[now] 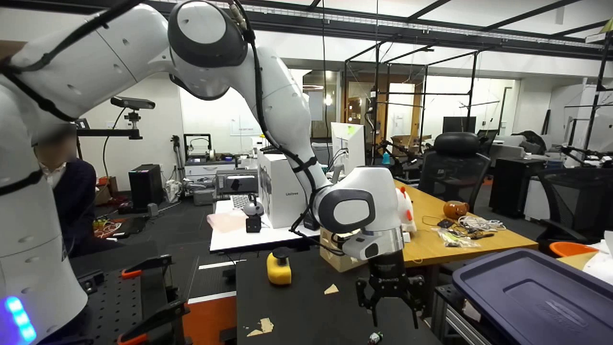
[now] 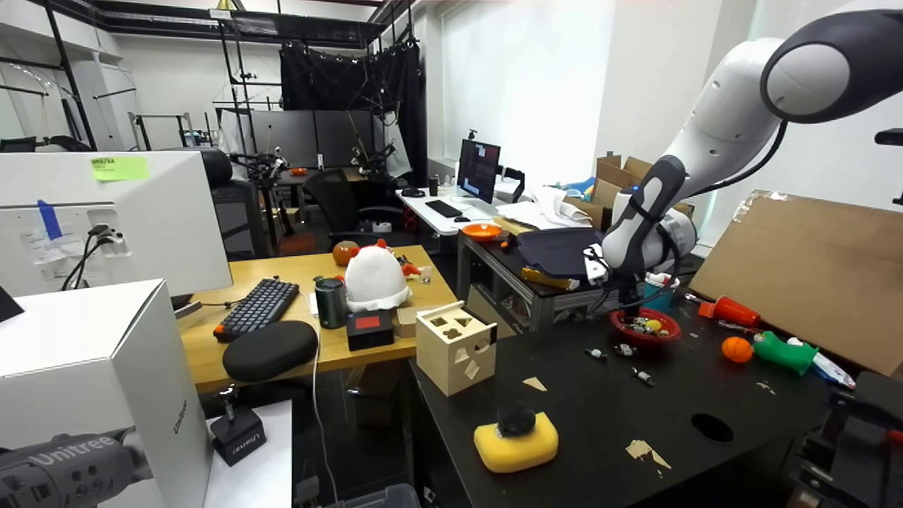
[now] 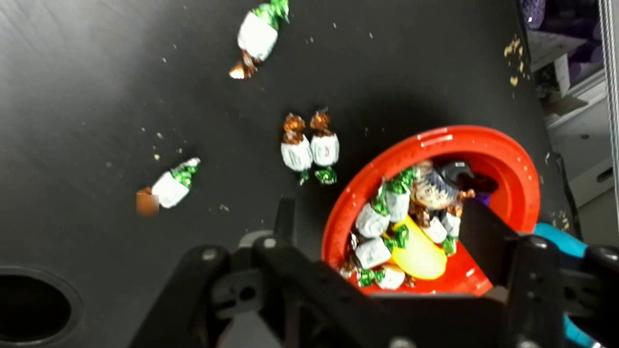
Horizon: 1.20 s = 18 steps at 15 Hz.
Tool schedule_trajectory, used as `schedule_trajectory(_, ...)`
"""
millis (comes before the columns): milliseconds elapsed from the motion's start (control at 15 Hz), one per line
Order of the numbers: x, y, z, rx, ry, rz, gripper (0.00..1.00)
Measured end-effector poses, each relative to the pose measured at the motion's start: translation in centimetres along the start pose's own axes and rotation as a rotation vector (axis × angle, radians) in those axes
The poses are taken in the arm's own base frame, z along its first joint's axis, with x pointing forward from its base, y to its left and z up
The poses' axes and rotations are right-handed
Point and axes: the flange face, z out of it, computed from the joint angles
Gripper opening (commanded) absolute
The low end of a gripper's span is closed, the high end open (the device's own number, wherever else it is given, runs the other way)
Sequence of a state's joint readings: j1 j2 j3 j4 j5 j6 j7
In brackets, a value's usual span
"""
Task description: Pick up the sweets from the table and put them in the bowl
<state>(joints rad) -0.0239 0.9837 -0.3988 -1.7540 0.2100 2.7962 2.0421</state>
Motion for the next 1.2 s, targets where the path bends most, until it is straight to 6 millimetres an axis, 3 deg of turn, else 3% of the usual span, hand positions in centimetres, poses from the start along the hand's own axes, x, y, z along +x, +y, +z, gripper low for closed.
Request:
schedule_trajectory(200,-2.0,1.1,0.0,0.002,-0.090,-0.060,1.00)
schedule_trajectory(400,-2.6,1.7,0.8,-0.051,-0.191,-0.097,1.00)
schedule_trajectory(800,-1.8,1.3,2.5,-0.146,-0.387,-0.084,1.00)
schedule_trajectory(1200,-1.5,1.4,4.7,-0.235,-0.431,-0.052,1.00)
